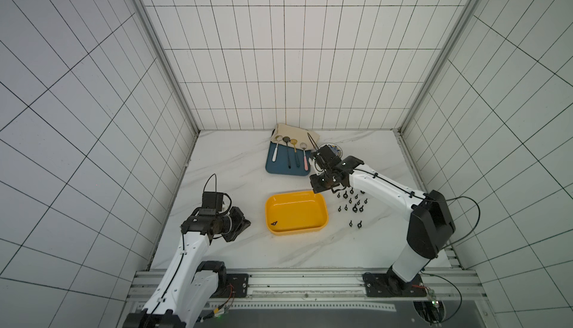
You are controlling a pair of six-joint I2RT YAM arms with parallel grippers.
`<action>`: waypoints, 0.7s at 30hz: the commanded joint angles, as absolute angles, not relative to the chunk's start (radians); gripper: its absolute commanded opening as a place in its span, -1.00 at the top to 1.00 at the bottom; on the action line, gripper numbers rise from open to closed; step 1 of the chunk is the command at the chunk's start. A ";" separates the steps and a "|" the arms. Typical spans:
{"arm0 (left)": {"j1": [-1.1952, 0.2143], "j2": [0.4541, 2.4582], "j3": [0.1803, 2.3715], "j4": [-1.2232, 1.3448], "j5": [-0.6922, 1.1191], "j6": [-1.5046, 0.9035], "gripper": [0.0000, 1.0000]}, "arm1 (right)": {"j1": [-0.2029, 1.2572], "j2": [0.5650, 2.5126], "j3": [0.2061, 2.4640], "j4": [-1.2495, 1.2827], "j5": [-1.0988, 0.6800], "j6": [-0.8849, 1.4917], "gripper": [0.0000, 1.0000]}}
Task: Take out the wing nut from the storage box
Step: Adjust the storage box at the center of the board.
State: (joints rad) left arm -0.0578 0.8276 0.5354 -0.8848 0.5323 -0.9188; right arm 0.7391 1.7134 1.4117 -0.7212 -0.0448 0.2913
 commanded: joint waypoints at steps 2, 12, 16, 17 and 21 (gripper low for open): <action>-0.167 0.811 0.486 -0.931 0.465 -1.008 1.00 | 0.694 1.784 1.491 -0.761 -0.054 0.267 1.00; -0.454 0.934 0.358 -0.521 0.445 -1.292 1.00 | 0.647 1.946 1.562 -0.738 -0.117 0.247 1.00; -0.508 1.026 0.367 -0.397 0.408 -1.352 1.00 | 0.647 1.959 1.550 -0.738 -0.146 0.247 1.00; -0.522 1.047 0.370 -0.385 0.394 -1.363 1.00 | 0.648 1.956 1.543 -0.738 -0.143 0.247 1.00; -0.554 1.103 0.352 -0.321 0.382 -1.405 1.00 | 0.647 1.943 1.511 -0.704 -0.165 0.246 1.00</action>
